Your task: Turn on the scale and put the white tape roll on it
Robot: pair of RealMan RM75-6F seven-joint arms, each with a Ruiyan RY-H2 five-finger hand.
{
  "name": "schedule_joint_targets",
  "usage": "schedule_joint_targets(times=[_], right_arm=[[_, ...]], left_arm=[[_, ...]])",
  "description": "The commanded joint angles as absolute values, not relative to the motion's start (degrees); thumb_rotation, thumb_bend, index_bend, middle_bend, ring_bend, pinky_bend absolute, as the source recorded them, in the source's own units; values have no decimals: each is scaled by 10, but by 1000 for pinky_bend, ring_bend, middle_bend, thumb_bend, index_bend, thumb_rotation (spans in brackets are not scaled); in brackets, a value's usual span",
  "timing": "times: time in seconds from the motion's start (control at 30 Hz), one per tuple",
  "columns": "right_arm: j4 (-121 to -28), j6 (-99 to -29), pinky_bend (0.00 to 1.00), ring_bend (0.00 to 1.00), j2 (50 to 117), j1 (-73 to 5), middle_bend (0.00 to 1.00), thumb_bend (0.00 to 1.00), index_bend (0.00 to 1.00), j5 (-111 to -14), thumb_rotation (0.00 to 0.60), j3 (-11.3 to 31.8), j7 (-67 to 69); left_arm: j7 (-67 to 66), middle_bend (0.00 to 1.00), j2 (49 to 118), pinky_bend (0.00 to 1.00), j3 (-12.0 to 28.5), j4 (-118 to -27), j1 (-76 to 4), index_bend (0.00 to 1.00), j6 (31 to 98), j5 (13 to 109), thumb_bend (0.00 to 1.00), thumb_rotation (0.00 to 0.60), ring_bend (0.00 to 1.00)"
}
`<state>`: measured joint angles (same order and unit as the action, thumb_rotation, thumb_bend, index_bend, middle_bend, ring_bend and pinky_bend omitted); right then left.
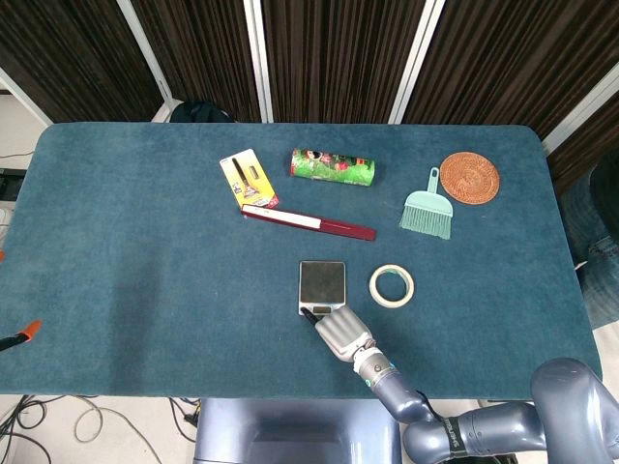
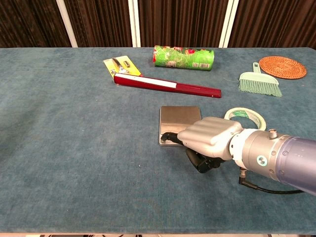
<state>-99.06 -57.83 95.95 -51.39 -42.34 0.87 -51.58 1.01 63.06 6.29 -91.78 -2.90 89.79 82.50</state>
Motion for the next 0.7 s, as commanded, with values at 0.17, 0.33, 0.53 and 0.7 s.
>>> schedule_joint_targets(times=[0.17, 0.33, 0.53, 0.7], right_arm=[[-989, -579, 785, 922, 960, -515, 820, 1000, 16, -422, 600, 4, -514], [-983, -579, 782, 923, 963, -515, 820, 1000, 79, -425, 600, -2, -515], [-981, -581, 782, 922, 965, -516, 820, 1000, 171, -425, 600, -4, -514], [-980, -583, 782, 922, 966, -517, 820, 1000, 233, -420, 600, -5, -517]], left_arm=[[10, 0, 631, 0, 63, -918, -29, 6, 898, 825, 0, 600, 0], [10, 0, 631, 0, 63, -918, -29, 6, 899, 825, 0, 600, 0], [10, 0, 631, 0, 63, -918, -29, 5, 899, 826, 0, 600, 0], [10, 0, 630, 0, 63, -918, -29, 5, 899, 826, 0, 600, 0]])
